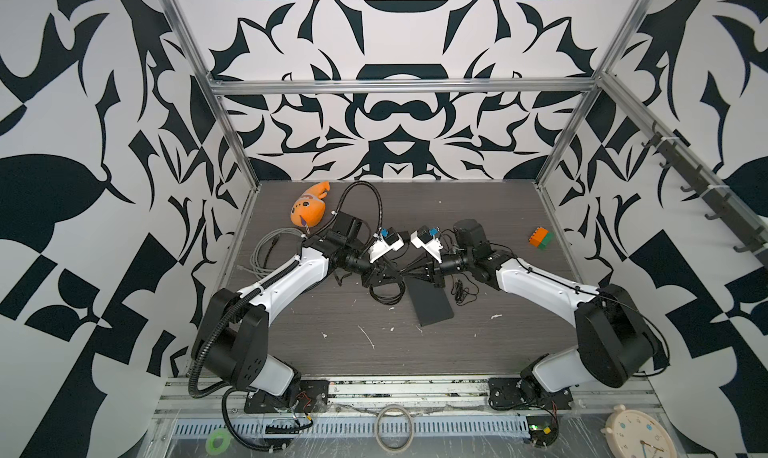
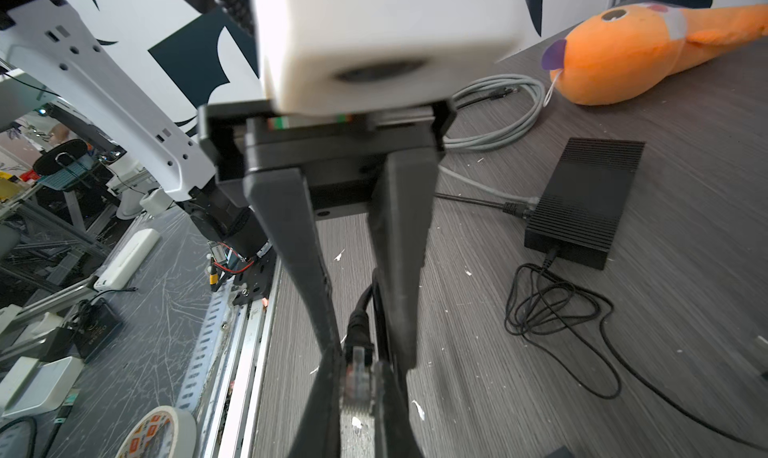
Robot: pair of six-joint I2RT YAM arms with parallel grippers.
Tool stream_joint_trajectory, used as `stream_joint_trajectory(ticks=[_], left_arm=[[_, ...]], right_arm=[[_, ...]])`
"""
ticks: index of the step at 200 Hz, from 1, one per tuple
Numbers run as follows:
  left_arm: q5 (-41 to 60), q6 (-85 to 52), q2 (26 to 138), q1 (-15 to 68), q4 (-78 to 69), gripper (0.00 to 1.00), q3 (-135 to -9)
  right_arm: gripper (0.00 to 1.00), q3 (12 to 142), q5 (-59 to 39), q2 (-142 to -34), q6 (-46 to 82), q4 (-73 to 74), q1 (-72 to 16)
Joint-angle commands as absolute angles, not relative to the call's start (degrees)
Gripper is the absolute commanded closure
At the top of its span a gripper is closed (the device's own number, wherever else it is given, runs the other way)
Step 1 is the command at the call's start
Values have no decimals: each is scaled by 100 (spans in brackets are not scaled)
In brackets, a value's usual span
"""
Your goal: Insert the plug into the switch port
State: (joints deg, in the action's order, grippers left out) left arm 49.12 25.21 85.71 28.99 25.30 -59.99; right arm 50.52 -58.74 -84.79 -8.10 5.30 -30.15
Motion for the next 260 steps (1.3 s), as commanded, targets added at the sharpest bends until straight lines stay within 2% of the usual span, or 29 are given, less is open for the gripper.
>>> stream_joint_trajectory(ticks=[1, 21, 57, 83, 126, 149, 188, 210, 234, 245, 260], left_arm=[[4902, 2523, 8625, 2856, 2599, 82, -6032], [4715, 2455, 8580, 2858, 2547, 90, -5992], [3524, 2365, 8192, 2887, 2202, 98, -5739], [3000, 2316, 7919, 2940, 1918, 99, -5509], [2028, 2458, 7778, 3322, 1850, 99, -5442], [1848, 2470, 7817, 3457, 1758, 99, -5414], [1699, 2469, 7875, 3575, 1696, 99, -5393], [1644, 2469, 7898, 3584, 1679, 99, -5382], [1602, 2474, 7885, 3588, 1673, 99, -5387], [1582, 2478, 7870, 3595, 1671, 99, -5378], [1579, 2494, 7856, 3602, 1670, 99, -5357]], right_arm=[[100, 5256, -6159, -8288, -1052, 338, -3094], [99, 5316, -6049, -8348, -1015, 209, -3094], [68, 5474, -5395, -8182, -478, -235, -2918], [58, 5205, -5275, -7917, 318, 191, -2858], [52, 5299, -4755, -8280, 3174, 1062, -2915], [51, 5412, -4391, -8591, 4092, 1173, -3126], [50, 5467, -3864, -8692, 4355, 1003, -3454], [64, 5342, -3788, -8675, 4433, 1071, -3454], [83, 5232, -3857, -8674, 4567, 1268, -3454], [86, 5209, -3862, -8669, 4605, 1286, -3454], [85, 5179, -3883, -8682, 4637, 1344, -3454]])
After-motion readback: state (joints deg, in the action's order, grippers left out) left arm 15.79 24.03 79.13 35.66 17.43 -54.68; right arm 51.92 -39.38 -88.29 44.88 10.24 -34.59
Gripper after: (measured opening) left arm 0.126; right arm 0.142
